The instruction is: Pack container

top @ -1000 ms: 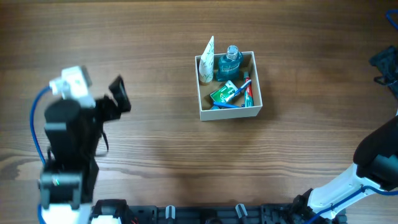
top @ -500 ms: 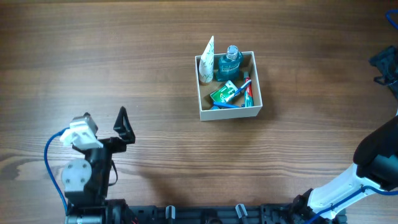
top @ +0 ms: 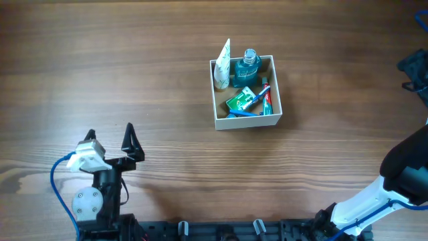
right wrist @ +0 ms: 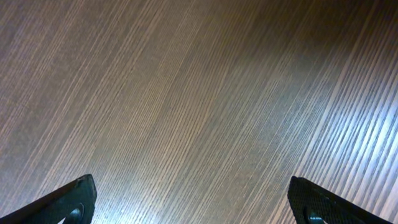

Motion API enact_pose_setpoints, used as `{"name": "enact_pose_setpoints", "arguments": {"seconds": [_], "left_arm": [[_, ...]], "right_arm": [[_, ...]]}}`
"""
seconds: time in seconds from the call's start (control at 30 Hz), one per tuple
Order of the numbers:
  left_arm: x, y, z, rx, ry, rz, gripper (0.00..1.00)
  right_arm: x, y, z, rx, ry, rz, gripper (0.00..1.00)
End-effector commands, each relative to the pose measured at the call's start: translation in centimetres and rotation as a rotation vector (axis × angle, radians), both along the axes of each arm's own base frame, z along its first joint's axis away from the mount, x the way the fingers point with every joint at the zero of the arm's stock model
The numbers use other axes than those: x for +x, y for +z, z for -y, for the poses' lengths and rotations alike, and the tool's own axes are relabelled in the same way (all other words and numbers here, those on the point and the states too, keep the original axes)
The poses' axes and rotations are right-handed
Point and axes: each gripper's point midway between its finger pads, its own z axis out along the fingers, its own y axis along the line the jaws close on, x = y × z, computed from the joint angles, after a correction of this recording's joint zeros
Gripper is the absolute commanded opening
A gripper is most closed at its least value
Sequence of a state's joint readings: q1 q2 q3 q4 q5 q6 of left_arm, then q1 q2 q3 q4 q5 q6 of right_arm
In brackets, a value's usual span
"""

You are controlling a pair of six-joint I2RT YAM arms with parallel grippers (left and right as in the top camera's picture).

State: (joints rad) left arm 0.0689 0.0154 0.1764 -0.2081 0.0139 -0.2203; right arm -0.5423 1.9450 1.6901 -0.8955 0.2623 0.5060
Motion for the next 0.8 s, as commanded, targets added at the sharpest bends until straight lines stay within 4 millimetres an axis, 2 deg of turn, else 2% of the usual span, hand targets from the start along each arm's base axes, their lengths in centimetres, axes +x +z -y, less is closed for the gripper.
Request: {"name": "enact_pose_setpoints", "arguments": {"seconds": [0.0, 0.3, 0.63, 0.77], "left_arm": [[0.1, -0.4, 0.0, -0.005, -0.003, 0.004, 1.0], [0.6, -3.0, -0.4, -0.007, 0.019, -0.037, 1.0], [1.3, -2.9, -0.5, -0.043, 0.024, 0.052, 1.0], [1.2, -4.1, -0.5, -0.046, 0.024, 0.003, 1.0]], "right_arm": [[0.0, 0.1, 0.0, -0.003, 0.006, 0.001, 1.0], [0.0, 0.1, 0.0, -0.003, 0.006, 0.001, 1.0], [0.0, 0.1, 0.0, -0.003, 0.006, 0.002, 1.0], [0.0, 0.1, 0.0, -0.003, 0.006, 0.001, 1.0]]}}
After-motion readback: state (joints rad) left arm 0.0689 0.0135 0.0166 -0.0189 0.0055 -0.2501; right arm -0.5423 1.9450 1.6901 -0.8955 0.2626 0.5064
